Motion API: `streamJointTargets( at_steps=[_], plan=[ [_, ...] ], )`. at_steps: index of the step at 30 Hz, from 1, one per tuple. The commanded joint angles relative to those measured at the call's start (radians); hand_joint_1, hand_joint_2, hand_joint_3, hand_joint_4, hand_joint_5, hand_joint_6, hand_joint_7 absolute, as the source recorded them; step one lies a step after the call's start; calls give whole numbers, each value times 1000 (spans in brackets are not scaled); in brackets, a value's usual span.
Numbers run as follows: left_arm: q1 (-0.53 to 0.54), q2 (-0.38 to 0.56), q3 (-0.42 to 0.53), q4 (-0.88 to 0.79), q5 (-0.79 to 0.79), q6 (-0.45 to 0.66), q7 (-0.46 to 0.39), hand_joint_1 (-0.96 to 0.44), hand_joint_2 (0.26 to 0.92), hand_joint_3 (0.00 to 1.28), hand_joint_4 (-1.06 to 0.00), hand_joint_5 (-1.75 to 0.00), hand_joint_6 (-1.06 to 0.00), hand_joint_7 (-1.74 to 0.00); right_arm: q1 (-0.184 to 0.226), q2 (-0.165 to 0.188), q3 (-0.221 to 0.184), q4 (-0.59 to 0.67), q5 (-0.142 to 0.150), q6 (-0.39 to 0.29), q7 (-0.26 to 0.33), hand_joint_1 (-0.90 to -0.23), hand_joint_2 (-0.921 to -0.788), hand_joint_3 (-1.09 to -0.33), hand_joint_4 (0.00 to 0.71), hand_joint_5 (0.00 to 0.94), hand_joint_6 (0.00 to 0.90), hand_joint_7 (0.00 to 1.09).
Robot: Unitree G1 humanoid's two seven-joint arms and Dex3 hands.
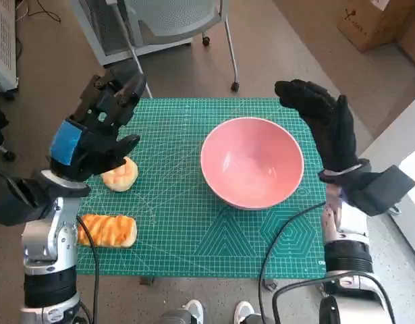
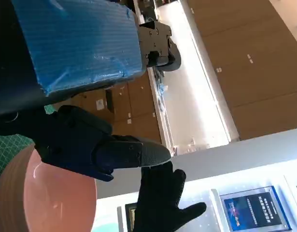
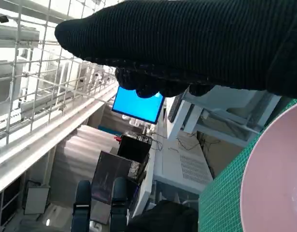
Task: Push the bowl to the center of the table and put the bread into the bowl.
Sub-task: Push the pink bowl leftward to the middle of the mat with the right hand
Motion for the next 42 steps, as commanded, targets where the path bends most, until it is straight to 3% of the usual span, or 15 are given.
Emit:
streamJointTargets(
  at_steps=[1, 12, 20, 26, 34, 42],
  plan=[
    [-17, 7, -3, -3, -1, -6, -2, -518, 857, 364, -64, -8, 1, -504, 2, 1, 2, 13, -8, 15, 3, -684, -921, -693, 193, 6, 314, 5],
    [-10, 7, -6, -12, 7, -5, 8, -509, 850, 375, -65, -8, 1, -497, -27, -55, -49, 142, 5, -22, 25, -674, -921, -694, 174, 0, 312, 3],
    [-3, 9, -1, -16, 4, -6, 7, -516, 847, 382, -63, -8, 1, -493, -48, -105, -79, 298, -51, -81, -76, -645, -921, -726, 131, 0, 296, 0],
    [1, 10, 5, -2, 3, -17, 1, -523, 844, 380, -67, -10, 1, -499, -52, -130, -78, 387, -114, -103, -184, -626, -921, -782, 93, 0, 255, 0],
    [6, 14, 7, -2, 13, -25, 5, -532, 846, 371, -70, -11, 1, -506, -45, -119, -65, 463, -180, -76, -318, -643, -921, -805, 99, 6, 237, 0],
    [15, 18, 8, -15, 18, -23, 9, -535, 851, 362, -77, -15, 1, -509, -42, -77, -59, 509, -206, -31, -384, -628, -921, -823, 94, 2, 236, 0]
  ],
)
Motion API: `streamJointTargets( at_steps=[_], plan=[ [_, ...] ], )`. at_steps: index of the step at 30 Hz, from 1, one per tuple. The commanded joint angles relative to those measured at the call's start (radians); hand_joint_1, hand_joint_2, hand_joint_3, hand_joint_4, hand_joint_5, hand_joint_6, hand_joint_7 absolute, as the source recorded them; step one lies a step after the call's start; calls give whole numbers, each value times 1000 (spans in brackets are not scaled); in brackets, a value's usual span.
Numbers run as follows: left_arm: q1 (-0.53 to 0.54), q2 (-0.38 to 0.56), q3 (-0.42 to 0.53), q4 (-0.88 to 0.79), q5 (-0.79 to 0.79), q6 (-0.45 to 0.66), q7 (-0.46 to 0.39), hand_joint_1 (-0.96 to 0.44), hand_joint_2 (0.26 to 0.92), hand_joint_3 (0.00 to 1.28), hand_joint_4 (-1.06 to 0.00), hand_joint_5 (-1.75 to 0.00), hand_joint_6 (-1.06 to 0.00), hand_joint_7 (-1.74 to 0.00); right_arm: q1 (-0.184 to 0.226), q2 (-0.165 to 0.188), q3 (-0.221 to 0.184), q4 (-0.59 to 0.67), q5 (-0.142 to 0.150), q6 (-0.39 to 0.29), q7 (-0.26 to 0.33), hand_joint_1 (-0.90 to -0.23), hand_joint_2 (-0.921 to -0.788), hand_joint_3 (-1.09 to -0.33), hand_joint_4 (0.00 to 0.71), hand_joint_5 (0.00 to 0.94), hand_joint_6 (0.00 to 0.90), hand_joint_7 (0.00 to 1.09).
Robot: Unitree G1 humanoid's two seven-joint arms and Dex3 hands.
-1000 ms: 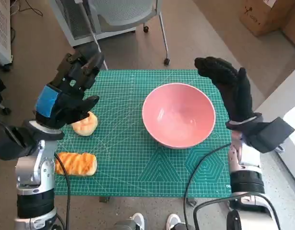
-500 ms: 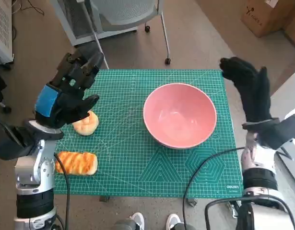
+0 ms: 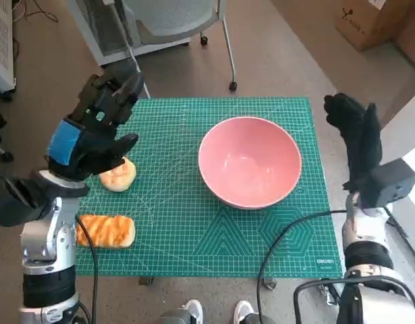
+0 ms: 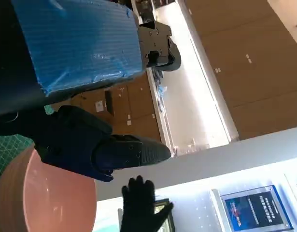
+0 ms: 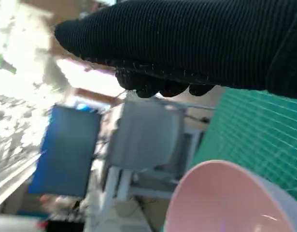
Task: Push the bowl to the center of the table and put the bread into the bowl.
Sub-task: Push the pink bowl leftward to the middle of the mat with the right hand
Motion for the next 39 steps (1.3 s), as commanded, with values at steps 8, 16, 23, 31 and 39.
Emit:
streamJointTargets(
  at_steps=[8, 16, 23, 31, 39],
  plan=[
    [30, 22, 13, -37, 3, -1, 8, -544, 875, 311, -82, -16, 1, -526, 19, 77, 20, 65, -46, 86, -76, -589, -921, -888, 99, 5, 251, 8],
    [57, 31, 25, -66, -6, 6, 14, -555, 897, 264, -84, -15, 1, -522, 5, 134, 7, 78, -38, 152, -67, -601, -921, -886, 103, 4, 273, 18],
    [87, 37, 40, -93, -8, 12, 22, -566, 919, 214, -88, -15, 1, -509, -15, 193, -6, 81, -27, 193, -58, -582, -921, -858, 101, 2, 286, 25],
    [126, 38, 53, -136, -13, 27, 35, -561, 921, 205, -91, -15, 1, -514, -39, 247, -4, 88, -39, 229, -57, -622, -921, -823, 109, 5, 304, 36],
    [161, 48, 78, -172, -23, 44, 38, -570, 921, 201, -94, -15, 1, -524, -64, 276, 1, 94, -53, 251, -51, -659, -921, -809, 114, 6, 317, 43]
  ],
)
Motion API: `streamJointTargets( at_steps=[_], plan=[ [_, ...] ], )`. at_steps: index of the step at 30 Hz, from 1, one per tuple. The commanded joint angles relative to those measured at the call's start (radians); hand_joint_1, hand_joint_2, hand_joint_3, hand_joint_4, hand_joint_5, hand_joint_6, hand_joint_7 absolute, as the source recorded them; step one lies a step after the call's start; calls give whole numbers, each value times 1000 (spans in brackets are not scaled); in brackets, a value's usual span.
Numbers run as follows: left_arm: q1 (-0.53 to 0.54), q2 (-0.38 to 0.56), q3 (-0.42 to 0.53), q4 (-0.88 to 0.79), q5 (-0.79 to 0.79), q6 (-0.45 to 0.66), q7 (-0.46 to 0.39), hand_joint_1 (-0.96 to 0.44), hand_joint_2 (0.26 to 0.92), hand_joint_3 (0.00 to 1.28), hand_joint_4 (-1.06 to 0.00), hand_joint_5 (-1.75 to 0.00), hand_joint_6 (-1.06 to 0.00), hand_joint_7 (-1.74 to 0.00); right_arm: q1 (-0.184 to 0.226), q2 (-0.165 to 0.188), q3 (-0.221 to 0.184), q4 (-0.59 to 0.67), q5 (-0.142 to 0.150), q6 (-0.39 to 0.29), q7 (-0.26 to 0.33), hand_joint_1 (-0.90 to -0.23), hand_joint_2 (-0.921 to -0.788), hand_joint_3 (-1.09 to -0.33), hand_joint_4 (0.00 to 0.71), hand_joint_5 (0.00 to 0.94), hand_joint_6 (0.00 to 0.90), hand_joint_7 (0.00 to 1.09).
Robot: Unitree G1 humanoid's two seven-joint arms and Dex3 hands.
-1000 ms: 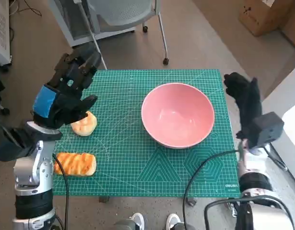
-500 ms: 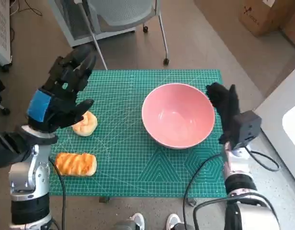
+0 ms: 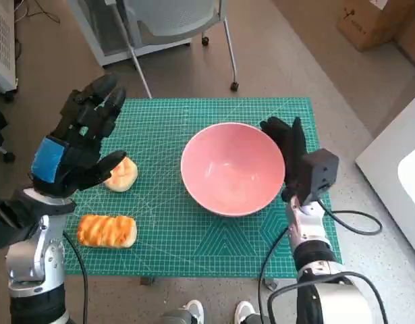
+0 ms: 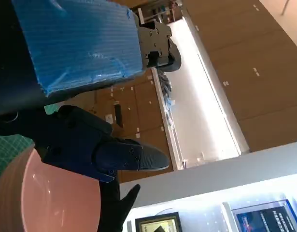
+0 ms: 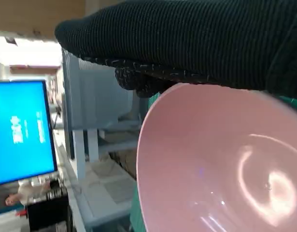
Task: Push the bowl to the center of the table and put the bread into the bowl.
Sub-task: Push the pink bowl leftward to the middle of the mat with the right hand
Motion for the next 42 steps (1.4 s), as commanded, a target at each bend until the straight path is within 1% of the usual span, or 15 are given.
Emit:
streamJointTargets(
  at_steps=[1, 7, 10, 15, 22, 25, 29, 34, 36, 37, 40, 41, 42],
  plan=[
    [28, 20, 22, -37, -13, 13, 7, -570, 921, 200, -94, -15, 1, -526, -9, 21, 3, 19, -7, 28, 16, -659, -921, -809, 114, 5, 317, 43],
    [57, 20, 34, -70, -11, 18, 20, -563, 921, 199, -96, -14, 1, -540, -28, 39, -9, 23, -3, 47, 29, -666, -921, -805, 112, 4, 318, 42],
    [69, 19, 37, -80, -10, 20, 25, -559, 921, 202, -96, -14, 1, -542, -39, 50, -15, 25, -1, 57, 30, -677, -921, -790, 112, 3, 330, 47],
    [89, 17, 43, -98, -10, 28, 38, -554, 921, 207, -95, -13, 1, -539, -52, 66, -15, 26, -8, 66, 24, -690, -921, -774, 113, 3, 340, 50],
    [107, 15, 46, -121, -8, 40, 56, -551, 921, 210, -96, -13, 1, -534, -65, 68, -10, 29, -15, 78, 30, -695, -921, -767, 120, 5, 349, 52],
    [112, 16, 48, -130, -6, 44, 65, -547, 921, 211, -96, -12, 1, -533, -69, 61, -7, 28, -19, 79, 34, -694, -921, -769, 125, 7, 352, 53],
    [116, 18, 52, -141, -8, 54, 78, -534, 921, 212, -96, -12, 1, -535, -80, 42, -6, 22, -19, 68, 48, -694, -921, -772, 131, 8, 356, 53],
    [117, 19, 58, -144, -8, 55, 85, -538, 921, 214, -100, -13, 1, -535, -101, 16, -9, 6, -10, 41, 73, -674, -921, -794, 123, 3, 345, 45],
    [116, 18, 58, -139, -5, 49, 85, -543, 921, 214, -101, -13, 1, -535, -109, 3, -13, -3, -2, 19, 91, -663, -921, -804, 119, 2, 336, 40],
    [115, 17, 58, -135, -3, 44, 85, -546, 921, 214, -101, -13, 1, -536, -113, -6, -17, -12, 4, -4, 106, -655, -921, -808, 117, 1, 331, 37],
    [111, 16, 58, -128, 3, 34, 86, -549, 921, 213, -102, -13, 1, -537, -124, -32, -41, -34, 38, -72, 163, -637, -921, -807, 115, 0, 316, 29],
    [110, 16, 58, -125, 4, 32, 86, -550, 921, 213, -102, -13, 1, -537, -127, -36, -48, -36, 46, -85, 176, -641, -921, -795, 114, 0, 314, 27],
    [107, 16, 58, -122, 3, 31, 85, -550, 921, 213, -102, -13, 1, -538, -132, -45, -60, -41, 62, -104, 200, -642, -921, -790, 114, 0, 313, 26]
  ],
)
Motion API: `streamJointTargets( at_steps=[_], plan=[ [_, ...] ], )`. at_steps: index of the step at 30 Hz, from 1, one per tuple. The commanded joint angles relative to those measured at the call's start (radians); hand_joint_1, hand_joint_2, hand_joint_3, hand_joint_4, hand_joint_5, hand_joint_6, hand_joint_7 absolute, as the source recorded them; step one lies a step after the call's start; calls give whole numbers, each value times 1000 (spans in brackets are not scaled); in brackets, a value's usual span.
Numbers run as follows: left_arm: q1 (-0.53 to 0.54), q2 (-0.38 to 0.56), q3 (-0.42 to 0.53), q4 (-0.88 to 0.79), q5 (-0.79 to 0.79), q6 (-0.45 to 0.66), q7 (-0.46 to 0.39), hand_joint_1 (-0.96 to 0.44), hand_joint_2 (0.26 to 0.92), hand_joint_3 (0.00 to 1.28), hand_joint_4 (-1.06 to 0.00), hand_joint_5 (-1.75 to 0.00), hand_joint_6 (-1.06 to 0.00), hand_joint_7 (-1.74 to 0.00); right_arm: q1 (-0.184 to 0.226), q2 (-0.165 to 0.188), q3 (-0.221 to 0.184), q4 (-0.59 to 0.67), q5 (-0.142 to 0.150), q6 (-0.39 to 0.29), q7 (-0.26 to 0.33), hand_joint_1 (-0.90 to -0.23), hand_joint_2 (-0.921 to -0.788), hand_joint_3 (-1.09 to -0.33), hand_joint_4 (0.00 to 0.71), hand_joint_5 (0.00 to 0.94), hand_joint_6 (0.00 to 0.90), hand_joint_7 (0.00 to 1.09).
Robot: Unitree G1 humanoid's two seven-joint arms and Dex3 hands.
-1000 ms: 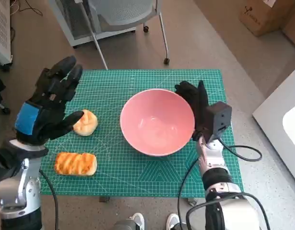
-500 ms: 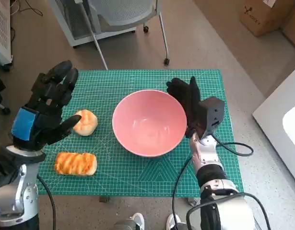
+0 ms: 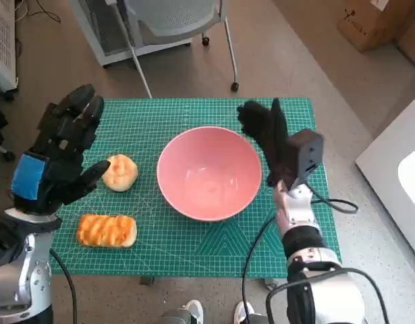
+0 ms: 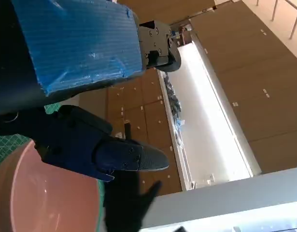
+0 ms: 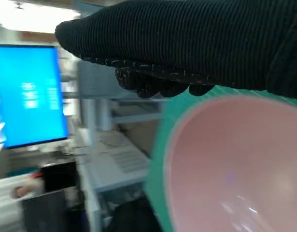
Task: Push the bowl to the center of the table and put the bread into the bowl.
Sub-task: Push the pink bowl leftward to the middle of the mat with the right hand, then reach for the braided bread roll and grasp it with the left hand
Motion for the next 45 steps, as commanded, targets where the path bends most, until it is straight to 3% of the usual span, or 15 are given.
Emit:
streamJointTargets(
  at_steps=[1, 8, 15, 17, 20, 22, 26, 29, 34, 45],
  plan=[
    [-3, 7, 9, 11, 2, -18, 2, -551, 921, 213, -103, -13, 1, -538, -18, -40, -42, -18, 59, -72, 87, -652, -921, -775, 113, 0, 312, 26],
    [-24, 12, 9, 31, -9, -16, -5, -553, 921, 211, -110, -16, 1, -541, -38, -68, -72, -58, 126, -168, 205, -671, -921, -729, 127, 7, 321, 27],
    [-28, 63, 0, 26, 29, -20, -32, -522, 911, 180, -100, -9, 1, -527, -31, -85, -75, -100, 169, -210, 291, -694, -921, -701, 143, 11, 336, 29],
    [-20, 108, -9, 11, 87, -22, -38, -528, 900, 163, -86, -5, 1, -504, -28, -90, -74, -108, 175, -217, 307, -688, -921, -699, 149, 13, 339, 30],
    [25, 263, -36, -95, 262, 49, -63, -520, 851, 122, -33, -1, 1, -419, -23, -97, -74, -120, 187, -221, 332, -678, -921, -697, 159, 16, 342, 29],
    [51, 369, -52, -188, 353, 159, -98, -467, 798, 87, -17, 0, 1, -335, -20, -99, -71, -125, 189, -225, 339, -679, -921, -696, 164, 17, 343, 28],
    [61, 578, -107, -366, 442, 488, -192, -153, 696, 28, -3, 1, -2, -197, -18, -107, -64, -128, 184, -229, 340, -682, -921, -694, 169, 16, 343, 26],
    [48, 650, -156, -436, 479, 621, -213, -16, 674, 13, 0, 1, -65, -122, -18, -110, -61, -127, 181, -228, 338, -682, -921, -694, 172, 15, 344, 25],
    [73, 707, -217, -512, 569, 676, -224, 34, 663, 5, 1, 1, -131, -79, -23, -112, -60, -121, 182, -217, 338, -684, -921, -691, 173, 13, 345, 22],
    [101, 756, -298, -569, 676, 690, -246, -104, 649, 0, -7, -3, -183, -50, -31, -103, -52, -114, 176, -200, 322, -684, -921, -685, 174, 8, 347, 18]
  ],
)
